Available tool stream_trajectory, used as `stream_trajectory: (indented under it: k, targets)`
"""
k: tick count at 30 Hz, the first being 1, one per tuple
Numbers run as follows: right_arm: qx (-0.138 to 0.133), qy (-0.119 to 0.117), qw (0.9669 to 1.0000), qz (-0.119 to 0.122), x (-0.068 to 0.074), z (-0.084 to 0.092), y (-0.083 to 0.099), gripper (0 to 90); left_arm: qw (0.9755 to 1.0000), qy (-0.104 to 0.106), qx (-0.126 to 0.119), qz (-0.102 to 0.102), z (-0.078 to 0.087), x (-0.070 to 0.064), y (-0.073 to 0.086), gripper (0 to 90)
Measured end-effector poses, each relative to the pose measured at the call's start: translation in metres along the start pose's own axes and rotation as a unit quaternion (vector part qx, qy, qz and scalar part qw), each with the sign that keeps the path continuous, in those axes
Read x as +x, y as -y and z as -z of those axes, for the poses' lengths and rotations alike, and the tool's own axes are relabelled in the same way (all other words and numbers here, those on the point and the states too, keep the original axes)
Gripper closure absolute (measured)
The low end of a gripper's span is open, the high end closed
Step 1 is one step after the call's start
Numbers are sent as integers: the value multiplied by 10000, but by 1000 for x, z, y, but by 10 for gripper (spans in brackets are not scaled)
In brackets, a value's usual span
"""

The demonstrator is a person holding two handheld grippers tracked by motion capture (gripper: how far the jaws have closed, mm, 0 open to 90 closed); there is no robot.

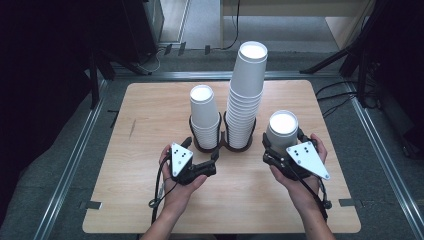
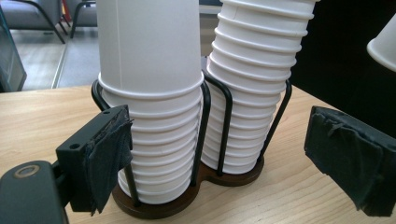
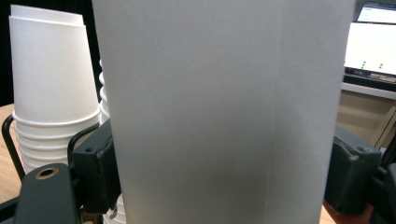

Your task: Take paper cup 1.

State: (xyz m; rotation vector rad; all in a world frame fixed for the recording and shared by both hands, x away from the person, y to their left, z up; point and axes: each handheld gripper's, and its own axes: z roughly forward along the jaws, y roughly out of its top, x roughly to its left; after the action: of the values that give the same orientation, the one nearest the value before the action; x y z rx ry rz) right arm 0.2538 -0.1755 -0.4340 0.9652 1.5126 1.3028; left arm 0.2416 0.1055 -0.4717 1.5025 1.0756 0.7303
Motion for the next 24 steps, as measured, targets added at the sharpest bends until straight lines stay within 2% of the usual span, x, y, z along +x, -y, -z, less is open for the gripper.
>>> stream_trajectory:
  k: [3, 7, 12, 18, 24]
  targets:
    - [31, 61, 9998, 204, 4, -1, 4, 165, 10000, 17, 18, 14, 1, 2, -1, 80]
    - [97, 76, 9980, 628, 10, -1, 12, 164, 9999, 56, 43, 82, 3, 4, -3, 80]
    - [236, 65, 9964, 807, 17, -3, 20, 164, 9998, 164, 87, 86, 3, 3, -3, 79]
    - [307, 75, 9895, 1413, 27, -5, 29, 164, 9994, 317, 128, 77, 4, 1, -5, 79]
    - [360, 91, 9818, 1864, 35, -7, 37, 164, 9987, 474, 163, 83, 5, 0, -6, 53]
